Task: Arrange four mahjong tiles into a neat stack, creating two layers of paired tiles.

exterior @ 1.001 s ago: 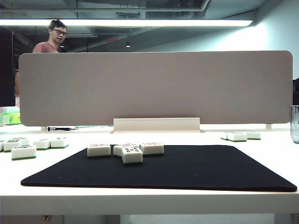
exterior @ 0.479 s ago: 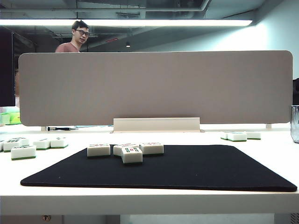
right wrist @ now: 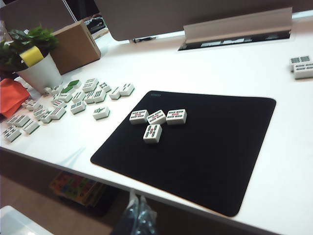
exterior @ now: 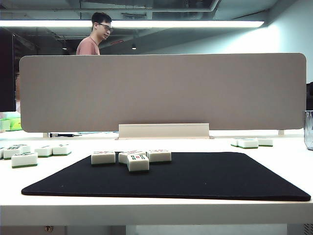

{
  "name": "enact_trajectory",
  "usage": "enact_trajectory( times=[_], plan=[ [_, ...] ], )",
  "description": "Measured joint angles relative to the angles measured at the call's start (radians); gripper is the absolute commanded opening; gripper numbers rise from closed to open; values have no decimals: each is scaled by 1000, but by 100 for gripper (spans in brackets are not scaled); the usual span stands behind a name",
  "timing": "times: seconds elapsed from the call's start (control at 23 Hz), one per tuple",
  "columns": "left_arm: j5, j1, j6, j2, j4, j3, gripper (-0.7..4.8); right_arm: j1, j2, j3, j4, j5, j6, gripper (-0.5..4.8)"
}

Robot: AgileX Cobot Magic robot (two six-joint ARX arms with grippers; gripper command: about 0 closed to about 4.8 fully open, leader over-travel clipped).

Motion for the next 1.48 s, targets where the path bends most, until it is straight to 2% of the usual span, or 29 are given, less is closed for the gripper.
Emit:
enact_trajectory(
  times=[0.26,0.39,0.57,0.7,1.0,1.48],
  plan=[
    [72,0,0,281,-2,176,25,0,0,0,-10,0,0,-1],
    [171,0,1,444,-2,261,25,0,0,0,-10,0,0,-1],
    [258,-3,0,579,2,337,25,0,0,0,-21,10,-1,-1],
    [265,-45,0,660,-13,377,25,0,0,0,-23,12,-1,-1],
    [265,-237,46,941,-112,599,26,-1,0,0,-29,16,-1,-1],
    [249,-352,154,1237,-274,835,28,0,0,-1,-29,19,-1,-1]
  ],
)
